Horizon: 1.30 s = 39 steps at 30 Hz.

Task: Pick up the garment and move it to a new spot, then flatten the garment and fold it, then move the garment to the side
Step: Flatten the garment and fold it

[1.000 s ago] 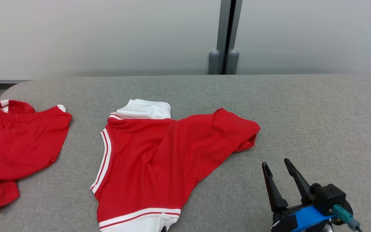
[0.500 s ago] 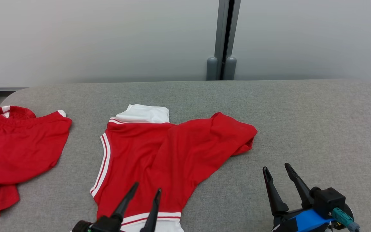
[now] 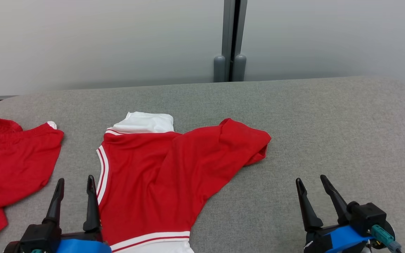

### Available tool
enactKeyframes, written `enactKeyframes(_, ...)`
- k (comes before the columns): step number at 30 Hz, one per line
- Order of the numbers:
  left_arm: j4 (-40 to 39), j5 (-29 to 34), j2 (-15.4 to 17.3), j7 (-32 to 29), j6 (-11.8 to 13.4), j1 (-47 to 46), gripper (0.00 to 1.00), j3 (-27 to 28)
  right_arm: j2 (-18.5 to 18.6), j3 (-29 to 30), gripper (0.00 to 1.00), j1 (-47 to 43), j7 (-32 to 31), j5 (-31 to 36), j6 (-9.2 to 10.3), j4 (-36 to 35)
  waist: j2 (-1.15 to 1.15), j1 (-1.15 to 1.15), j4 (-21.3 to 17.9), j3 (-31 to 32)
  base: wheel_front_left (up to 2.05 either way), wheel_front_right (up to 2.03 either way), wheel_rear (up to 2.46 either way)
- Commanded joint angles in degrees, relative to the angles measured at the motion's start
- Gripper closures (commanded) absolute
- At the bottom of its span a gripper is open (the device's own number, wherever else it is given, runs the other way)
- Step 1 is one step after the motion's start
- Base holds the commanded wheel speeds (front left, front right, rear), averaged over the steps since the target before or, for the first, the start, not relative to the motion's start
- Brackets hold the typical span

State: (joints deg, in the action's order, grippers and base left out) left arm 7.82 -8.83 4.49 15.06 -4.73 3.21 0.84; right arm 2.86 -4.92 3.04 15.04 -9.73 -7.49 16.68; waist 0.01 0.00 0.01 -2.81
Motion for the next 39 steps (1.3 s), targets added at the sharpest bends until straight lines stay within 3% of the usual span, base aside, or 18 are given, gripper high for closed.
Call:
enactKeyframes(1, 0.1, 0.3, -0.2, 0.2, 0.1, -1.1, 0.0, 0.8, 0.0, 0.3, 0.0, 0.0, 0.2, 0.0, -0.01, -0.1, -0.01, 0.0, 0.0, -0.1, 0.0, 0.0, 0.0)
enactKeyframes(15, 1.9, 3.3, -1.4, 0.2, -1.4, -1.7, 0.0, 4.5, 0.0, 1.5, 0.0, 1.0, 0.2, 0.1, -0.01, 1.6, -0.01, 0.0, 0.4, -1.5, 0.0, 0.0, 0.0)
enactKeyframes(23, 1.3, 3.6, -1.6, 0.2, -1.9, -2.7, 0.0, 4.7, 0.3, -0.2, 0.0, 9.0, 0.2, 2.5, -0.01, 5.4, -0.01, 0.0, 1.6, -3.0, 0.0, 0.0, 0.0)
enactKeyframes(39, 1.3, 1.3, -1.6, 0.2, -1.3, -6.6, 0.0, 0.8, 3.6, -2.0, 0.0, 30.5, 0.2, 2.0, -0.01, 28.8, -0.01, 0.0, 7.3, -9.1, 0.0, 0.0, 0.0)
